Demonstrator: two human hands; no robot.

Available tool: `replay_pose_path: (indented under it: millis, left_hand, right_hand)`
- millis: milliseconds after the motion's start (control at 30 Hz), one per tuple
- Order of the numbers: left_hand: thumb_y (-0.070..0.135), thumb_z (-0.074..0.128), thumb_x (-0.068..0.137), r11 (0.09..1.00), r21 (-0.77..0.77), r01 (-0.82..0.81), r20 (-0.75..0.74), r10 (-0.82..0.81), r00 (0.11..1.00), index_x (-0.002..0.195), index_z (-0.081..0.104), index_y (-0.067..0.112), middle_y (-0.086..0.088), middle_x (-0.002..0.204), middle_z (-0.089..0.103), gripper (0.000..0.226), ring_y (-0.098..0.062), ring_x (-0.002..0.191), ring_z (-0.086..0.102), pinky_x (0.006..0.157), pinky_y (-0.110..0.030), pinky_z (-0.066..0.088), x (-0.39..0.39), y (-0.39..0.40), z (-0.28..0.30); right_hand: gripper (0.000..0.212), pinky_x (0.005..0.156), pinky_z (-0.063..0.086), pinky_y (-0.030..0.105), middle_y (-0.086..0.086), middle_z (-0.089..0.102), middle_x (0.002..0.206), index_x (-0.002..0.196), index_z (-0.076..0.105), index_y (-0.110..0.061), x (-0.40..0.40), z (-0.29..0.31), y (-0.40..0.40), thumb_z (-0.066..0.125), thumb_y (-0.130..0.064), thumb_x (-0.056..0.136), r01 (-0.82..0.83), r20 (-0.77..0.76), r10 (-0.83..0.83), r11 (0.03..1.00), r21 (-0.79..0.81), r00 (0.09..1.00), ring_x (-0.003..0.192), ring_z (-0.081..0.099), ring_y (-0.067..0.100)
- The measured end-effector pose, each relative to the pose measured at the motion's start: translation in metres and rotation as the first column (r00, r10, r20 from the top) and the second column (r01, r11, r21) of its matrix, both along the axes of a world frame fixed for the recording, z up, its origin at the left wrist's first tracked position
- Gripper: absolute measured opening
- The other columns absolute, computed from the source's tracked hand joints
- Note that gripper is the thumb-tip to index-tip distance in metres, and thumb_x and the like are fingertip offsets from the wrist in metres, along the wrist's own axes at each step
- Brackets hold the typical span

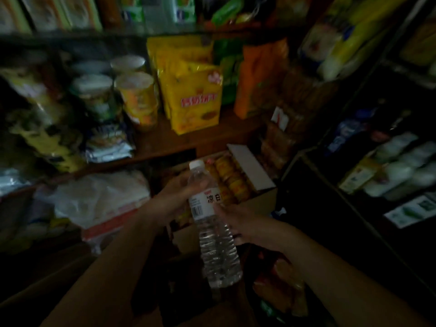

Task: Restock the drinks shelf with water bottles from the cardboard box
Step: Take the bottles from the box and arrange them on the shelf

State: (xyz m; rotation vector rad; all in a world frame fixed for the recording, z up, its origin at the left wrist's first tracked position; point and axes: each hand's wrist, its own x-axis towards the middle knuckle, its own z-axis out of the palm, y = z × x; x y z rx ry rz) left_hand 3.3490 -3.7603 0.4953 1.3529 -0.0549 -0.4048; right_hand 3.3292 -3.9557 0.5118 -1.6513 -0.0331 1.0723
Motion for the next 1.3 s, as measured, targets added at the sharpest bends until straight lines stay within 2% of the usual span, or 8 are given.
replay_pose_path:
  millis: [100, 200, 400, 600, 767, 900, 1100, 1300]
  left_hand:
    - [0.053, 0.090, 0.040, 0.998, -0.013, 0.069, 0.057, -0.068, 0.996, 0.103, 0.066, 0.019, -0.003, 0.098, 0.073, 0.076, -0.023, 0.094, 0.069, 0.069, -0.031, 0.057, 0.017, -0.024, 0.077]
    - [0.051, 0.089, 0.047, 0.989, -0.026, 0.147, 0.155, -0.142, 0.978, 0.098, 0.072, 0.020, -0.004, 0.102, 0.072, 0.063, -0.021, 0.095, 0.069, 0.074, -0.033, 0.057, 0.033, -0.059, 0.142]
    - [0.048, 0.089, 0.047, 0.965, 0.005, 0.262, 0.242, -0.255, 0.936, 0.111, 0.063, 0.009, -0.015, 0.108, 0.069, 0.080, -0.030, 0.101, 0.067, 0.084, -0.044, 0.056, 0.045, -0.167, 0.247]
    - [0.017, 0.076, 0.069, 0.914, 0.051, 0.403, 0.318, -0.397, 0.861, 0.091, 0.072, 0.019, -0.007, 0.096, 0.073, 0.023, -0.022, 0.092, 0.069, 0.079, -0.035, 0.056, 0.034, -0.316, 0.321]
    - [0.031, 0.072, 0.070, 0.763, 0.299, 0.572, 0.362, -0.646, 0.672, 0.104, 0.068, 0.028, 0.009, 0.103, 0.073, 0.034, -0.009, 0.095, 0.068, 0.081, -0.027, 0.052, 0.006, -0.435, 0.365]
    - [0.029, 0.074, 0.077, 0.660, 0.440, 0.609, 0.377, -0.751, 0.542, 0.101, 0.067, 0.027, 0.009, 0.104, 0.070, 0.025, -0.006, 0.096, 0.067, 0.079, -0.023, 0.053, -0.015, -0.520, 0.386]
    - [0.022, 0.080, 0.075, 0.560, 0.547, 0.623, 0.446, -0.824, 0.349, 0.122, 0.051, 0.028, 0.002, 0.113, 0.064, 0.056, -0.011, 0.100, 0.065, 0.080, -0.027, 0.054, -0.043, -0.625, 0.401]
    - [0.030, 0.086, 0.064, 0.526, 0.773, 0.355, 0.529, -0.843, 0.097, 0.103, 0.056, 0.023, 0.003, 0.098, 0.065, 0.049, -0.014, 0.090, 0.063, 0.084, -0.044, 0.054, -0.050, -0.694, 0.399]
  right_hand:
    - [0.036, 0.088, 0.053, 0.033, -0.004, 0.067, 0.113, 0.124, 0.056, -0.026, -0.008, 0.062, -0.033, 0.059, -0.036, 0.089, -0.014, -0.010, 0.015, 0.994, 0.106, 1.000, 0.106, 0.064, 0.014]
    - [0.037, 0.088, 0.053, 0.033, -0.004, 0.068, 0.111, 0.121, 0.058, -0.028, -0.018, 0.113, -0.066, 0.062, -0.008, 0.090, 0.018, 0.056, -0.028, 0.986, 0.166, 0.998, 0.106, 0.064, 0.015]
    - [0.040, 0.085, 0.053, 0.027, -0.007, 0.070, 0.110, 0.113, 0.061, -0.034, -0.040, 0.201, -0.146, 0.071, -0.009, 0.083, 0.250, 0.303, -0.290, 0.954, 0.163, 0.908, 0.106, 0.066, 0.011]
    - [0.054, 0.085, 0.053, 0.028, -0.004, 0.071, 0.111, 0.119, 0.061, -0.023, -0.075, 0.255, -0.260, 0.083, -0.012, 0.071, 0.500, 0.511, -0.516, 0.847, 0.182, 0.687, 0.104, 0.066, 0.012]
    - [0.062, 0.088, 0.054, 0.032, 0.003, 0.070, 0.115, 0.124, 0.057, -0.014, -0.116, 0.262, -0.363, 0.083, -0.002, 0.069, 0.703, 0.584, -0.672, 0.674, 0.227, 0.456, 0.106, 0.066, 0.018]
    - [0.073, 0.092, 0.054, 0.040, -0.003, 0.070, 0.111, 0.119, 0.060, -0.020, -0.143, 0.256, -0.436, 0.093, -0.024, 0.054, 0.832, 0.653, -0.702, 0.519, 0.194, 0.285, 0.105, 0.066, 0.013]
    - [0.075, 0.082, 0.054, 0.024, -0.006, 0.070, 0.109, 0.115, 0.059, -0.025, -0.184, 0.249, -0.519, 0.093, -0.031, 0.049, 0.935, 0.670, -0.740, 0.272, 0.227, 0.052, 0.101, 0.067, 0.010]
    - [0.070, 0.074, 0.046, 0.010, -0.013, 0.066, 0.104, 0.116, 0.058, -0.023, -0.180, 0.232, -0.572, 0.091, -0.036, 0.055, 0.980, 0.736, -0.674, 0.178, 0.086, 0.057, 0.098, 0.062, 0.004]
